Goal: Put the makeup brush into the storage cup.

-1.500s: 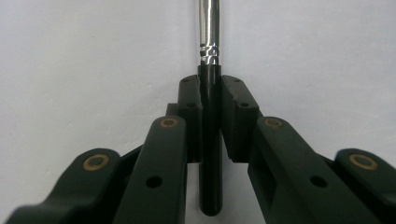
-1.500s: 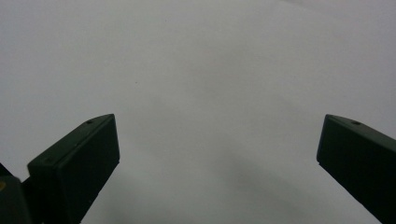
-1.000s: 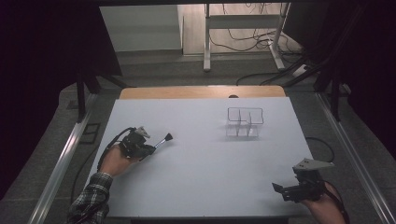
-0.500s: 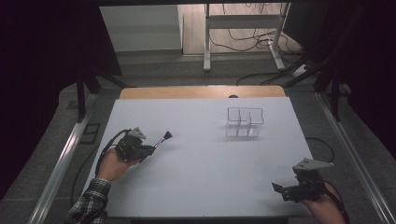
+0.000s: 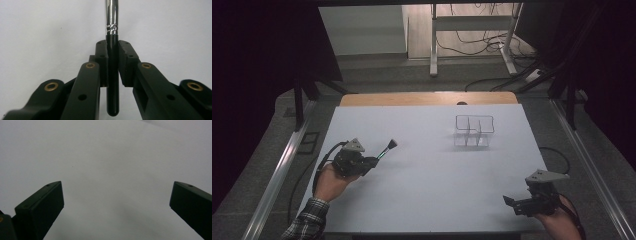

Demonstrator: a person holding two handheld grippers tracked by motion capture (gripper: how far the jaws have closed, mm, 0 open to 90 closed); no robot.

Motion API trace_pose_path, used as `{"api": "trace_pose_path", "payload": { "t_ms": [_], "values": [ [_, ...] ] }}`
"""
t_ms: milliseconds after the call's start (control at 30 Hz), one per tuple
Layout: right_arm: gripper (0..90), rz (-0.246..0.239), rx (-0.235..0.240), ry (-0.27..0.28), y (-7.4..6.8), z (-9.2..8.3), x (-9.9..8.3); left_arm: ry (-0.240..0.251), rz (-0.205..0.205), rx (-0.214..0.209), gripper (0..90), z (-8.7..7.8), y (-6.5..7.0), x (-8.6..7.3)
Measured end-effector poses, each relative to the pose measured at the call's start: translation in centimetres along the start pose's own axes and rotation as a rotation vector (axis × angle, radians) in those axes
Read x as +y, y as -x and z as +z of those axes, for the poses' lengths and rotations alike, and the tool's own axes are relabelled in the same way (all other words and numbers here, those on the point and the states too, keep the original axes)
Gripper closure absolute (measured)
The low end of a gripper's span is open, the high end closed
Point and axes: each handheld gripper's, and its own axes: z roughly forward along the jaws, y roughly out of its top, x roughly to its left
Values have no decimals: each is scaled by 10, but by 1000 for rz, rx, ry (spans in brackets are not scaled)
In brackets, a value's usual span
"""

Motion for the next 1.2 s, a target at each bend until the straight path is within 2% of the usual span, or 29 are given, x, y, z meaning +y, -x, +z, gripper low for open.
{"api": "trace_pose_path", "payload": {
  "t_ms": [233,367,700,1200],
  "values": [
    [0,1,-2,1,0,-1,0,38,1,-7,793,-6,9,-2],
    [0,-2,2,9,0,-1,1,42,0,4,793,-9,16,-3],
    [0,2,2,23,-1,-2,2,74,-17,-3,793,-16,28,-9],
    [0,20,50,48,-5,0,7,100,-15,-18,793,-21,44,-11]
  ]
}}
